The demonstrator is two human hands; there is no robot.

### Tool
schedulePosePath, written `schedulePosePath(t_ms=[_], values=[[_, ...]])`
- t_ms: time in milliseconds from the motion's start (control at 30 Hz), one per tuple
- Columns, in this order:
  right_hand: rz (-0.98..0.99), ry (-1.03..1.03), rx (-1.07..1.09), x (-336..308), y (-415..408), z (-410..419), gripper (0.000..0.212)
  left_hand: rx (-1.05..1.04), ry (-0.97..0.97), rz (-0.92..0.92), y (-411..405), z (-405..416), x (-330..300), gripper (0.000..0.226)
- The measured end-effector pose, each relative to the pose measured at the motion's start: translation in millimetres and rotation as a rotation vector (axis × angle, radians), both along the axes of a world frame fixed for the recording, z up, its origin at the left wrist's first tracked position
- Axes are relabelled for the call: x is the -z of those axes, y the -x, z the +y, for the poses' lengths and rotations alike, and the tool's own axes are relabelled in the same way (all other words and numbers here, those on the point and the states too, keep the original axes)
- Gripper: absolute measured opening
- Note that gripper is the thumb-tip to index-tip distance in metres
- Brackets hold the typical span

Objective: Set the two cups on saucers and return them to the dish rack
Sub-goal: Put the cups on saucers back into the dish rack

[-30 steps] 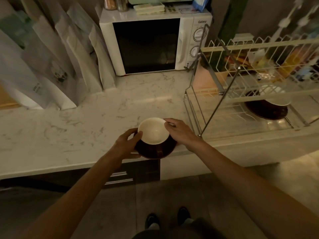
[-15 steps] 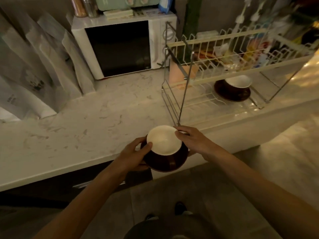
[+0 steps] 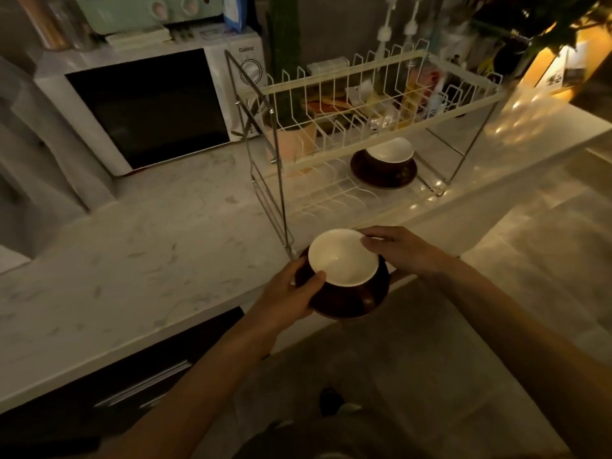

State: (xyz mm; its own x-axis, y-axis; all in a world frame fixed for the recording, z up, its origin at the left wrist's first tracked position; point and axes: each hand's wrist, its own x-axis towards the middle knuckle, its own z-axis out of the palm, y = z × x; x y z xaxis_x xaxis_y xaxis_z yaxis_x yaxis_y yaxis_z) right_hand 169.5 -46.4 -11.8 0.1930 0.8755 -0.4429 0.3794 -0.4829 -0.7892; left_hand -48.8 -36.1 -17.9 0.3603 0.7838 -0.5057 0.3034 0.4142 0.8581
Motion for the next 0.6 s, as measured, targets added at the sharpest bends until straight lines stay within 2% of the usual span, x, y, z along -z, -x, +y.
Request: schedulePosePath(t_ms=[100,333,500,600], values=[[0.005,-0.001,0.032,-5.1,-17.1,8.4,0.034,-0.02,-0.027,-0.032,-19.4,4.4,-2.3,0.052],[0.037,-0.083,0.076,-15.3,-42.8,42.7,0.025,-0.156,-0.077,-0.043,-66.7,31.0,-11.4,0.054],[0.048,-0.164,0.092,-13.4,-51.4,78.1,0.036,-0.257,-0.137,-0.052,-90.1,56.1,-16.2,0.051],[0.063,-0.192,0.119,-7.1,-51.8,99.5,0.036,-0.331,-0.133,-0.041,-101.2,73.5,-15.2,0.051]])
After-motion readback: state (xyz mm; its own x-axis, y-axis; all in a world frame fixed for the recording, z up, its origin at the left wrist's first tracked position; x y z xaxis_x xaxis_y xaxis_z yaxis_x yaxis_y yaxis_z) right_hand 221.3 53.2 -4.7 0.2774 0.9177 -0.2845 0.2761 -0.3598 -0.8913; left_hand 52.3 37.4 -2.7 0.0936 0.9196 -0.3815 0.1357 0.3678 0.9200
